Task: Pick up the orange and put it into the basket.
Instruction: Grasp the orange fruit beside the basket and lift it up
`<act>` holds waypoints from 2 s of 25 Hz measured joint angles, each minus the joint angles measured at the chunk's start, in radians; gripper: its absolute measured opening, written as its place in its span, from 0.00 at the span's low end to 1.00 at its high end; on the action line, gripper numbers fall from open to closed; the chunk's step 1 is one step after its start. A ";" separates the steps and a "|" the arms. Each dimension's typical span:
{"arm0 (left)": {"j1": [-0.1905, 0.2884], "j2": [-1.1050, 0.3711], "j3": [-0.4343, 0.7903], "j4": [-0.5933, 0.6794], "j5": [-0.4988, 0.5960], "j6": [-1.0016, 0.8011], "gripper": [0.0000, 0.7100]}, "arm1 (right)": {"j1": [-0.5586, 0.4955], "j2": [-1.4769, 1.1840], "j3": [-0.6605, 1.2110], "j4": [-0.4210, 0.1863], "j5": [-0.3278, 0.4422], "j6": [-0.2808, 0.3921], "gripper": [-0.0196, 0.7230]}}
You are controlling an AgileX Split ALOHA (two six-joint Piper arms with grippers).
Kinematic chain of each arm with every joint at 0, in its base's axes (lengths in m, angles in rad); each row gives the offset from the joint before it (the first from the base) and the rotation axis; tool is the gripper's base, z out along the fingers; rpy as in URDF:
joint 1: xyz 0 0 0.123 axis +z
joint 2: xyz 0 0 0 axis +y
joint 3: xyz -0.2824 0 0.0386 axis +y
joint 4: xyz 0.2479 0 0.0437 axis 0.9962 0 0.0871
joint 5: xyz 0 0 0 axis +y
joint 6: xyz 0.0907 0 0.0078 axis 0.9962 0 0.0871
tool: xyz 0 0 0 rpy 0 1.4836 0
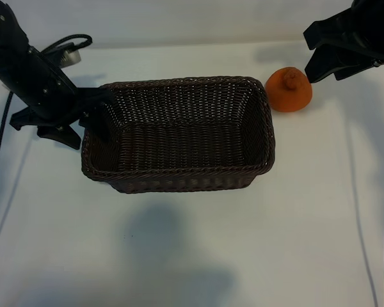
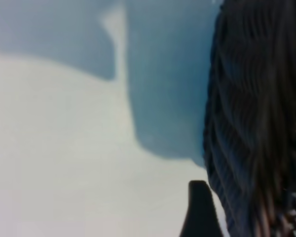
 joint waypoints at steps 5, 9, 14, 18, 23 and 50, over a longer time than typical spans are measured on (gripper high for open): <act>0.000 -0.064 0.000 0.009 0.072 0.000 0.76 | 0.000 0.000 0.000 0.000 0.000 0.000 0.59; 0.000 -0.126 0.000 0.031 0.126 0.000 0.76 | 0.000 0.000 0.000 0.000 0.000 0.000 0.59; 0.000 -0.199 0.000 0.033 0.153 0.000 0.76 | 0.000 0.000 0.000 0.000 0.000 0.000 0.59; 0.000 -0.239 -0.001 0.033 0.164 0.000 0.76 | 0.000 0.000 0.000 0.000 0.000 0.000 0.59; 0.000 -0.300 -0.001 0.033 0.164 0.000 0.76 | 0.000 0.000 0.000 0.000 0.000 0.000 0.59; 0.143 -0.412 0.009 -0.121 0.165 0.071 0.76 | 0.000 0.000 0.000 0.000 0.000 0.000 0.59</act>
